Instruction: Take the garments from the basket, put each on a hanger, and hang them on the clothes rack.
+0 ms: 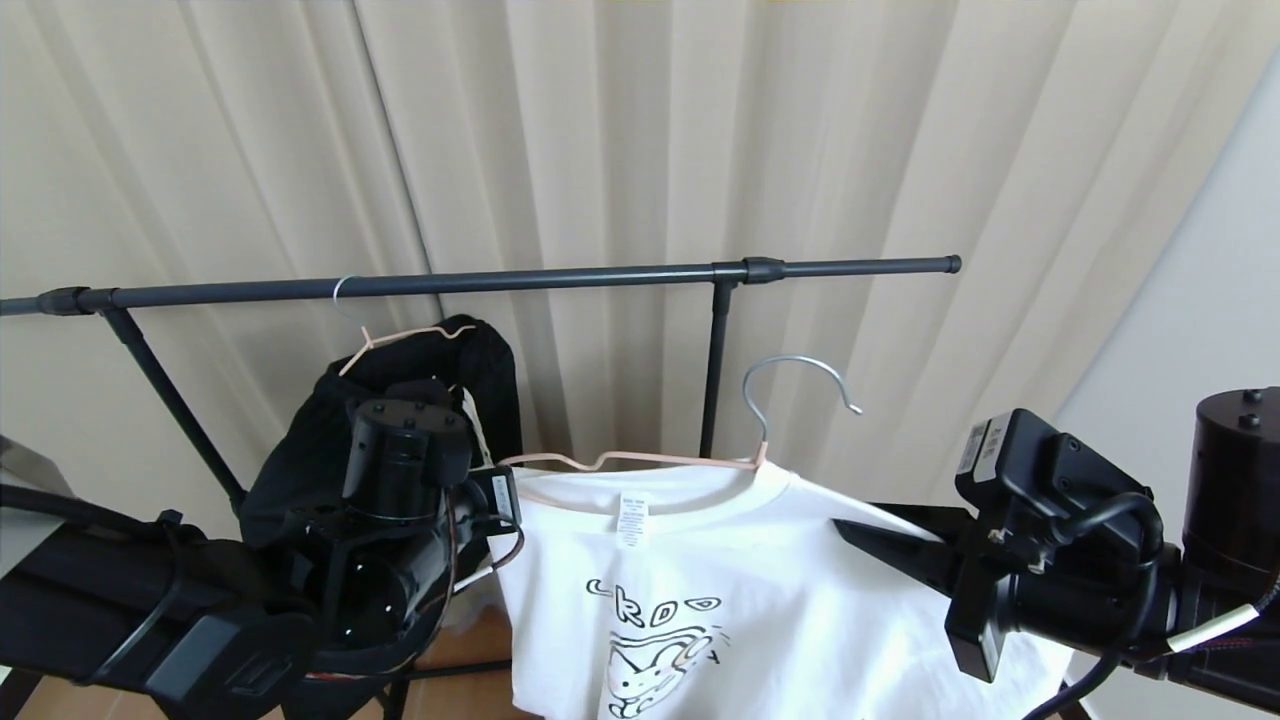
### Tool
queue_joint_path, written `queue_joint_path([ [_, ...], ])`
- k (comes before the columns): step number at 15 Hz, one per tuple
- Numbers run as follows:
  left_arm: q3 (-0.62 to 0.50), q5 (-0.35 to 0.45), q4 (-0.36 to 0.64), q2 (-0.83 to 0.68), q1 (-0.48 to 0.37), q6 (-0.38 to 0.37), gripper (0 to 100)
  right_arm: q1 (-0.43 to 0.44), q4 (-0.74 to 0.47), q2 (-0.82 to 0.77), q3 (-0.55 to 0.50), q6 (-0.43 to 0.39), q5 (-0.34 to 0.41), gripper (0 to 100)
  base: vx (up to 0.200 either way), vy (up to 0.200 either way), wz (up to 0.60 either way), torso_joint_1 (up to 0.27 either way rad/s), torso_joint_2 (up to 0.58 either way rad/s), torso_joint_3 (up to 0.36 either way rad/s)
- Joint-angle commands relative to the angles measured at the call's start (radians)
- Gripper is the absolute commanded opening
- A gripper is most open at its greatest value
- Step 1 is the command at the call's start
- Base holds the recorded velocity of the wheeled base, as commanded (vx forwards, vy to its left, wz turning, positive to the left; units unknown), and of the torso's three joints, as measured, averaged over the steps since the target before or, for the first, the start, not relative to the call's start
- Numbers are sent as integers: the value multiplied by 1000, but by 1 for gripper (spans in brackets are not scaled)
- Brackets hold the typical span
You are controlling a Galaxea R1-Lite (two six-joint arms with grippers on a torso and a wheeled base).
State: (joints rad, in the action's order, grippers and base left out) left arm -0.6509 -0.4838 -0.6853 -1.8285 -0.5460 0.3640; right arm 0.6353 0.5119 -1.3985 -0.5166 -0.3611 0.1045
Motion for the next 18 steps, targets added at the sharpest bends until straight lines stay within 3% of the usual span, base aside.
queue_joint_path([
  [1,-12,-1,-5,5,3,-11,0,0,0,4,7,-10,0,0,0,0,0,0,0,0],
  [6,-44,2,-3,77,-17,-109,0,1,0,-19,13,-16,-3,0,0,0,0,0,0,0],
  [11,-33,1,1,129,-72,-158,0,21,16,-76,-14,-7,-25,0,0,0,0,0,0,0],
  [14,-15,-4,3,130,-100,-169,0,66,17,-89,-34,59,-58,0,0,0,0,0,0,0],
  [18,-12,-10,3,132,-131,-180,0,72,17,-111,-60,83,-114,0,0,0,0,0,0,0],
])
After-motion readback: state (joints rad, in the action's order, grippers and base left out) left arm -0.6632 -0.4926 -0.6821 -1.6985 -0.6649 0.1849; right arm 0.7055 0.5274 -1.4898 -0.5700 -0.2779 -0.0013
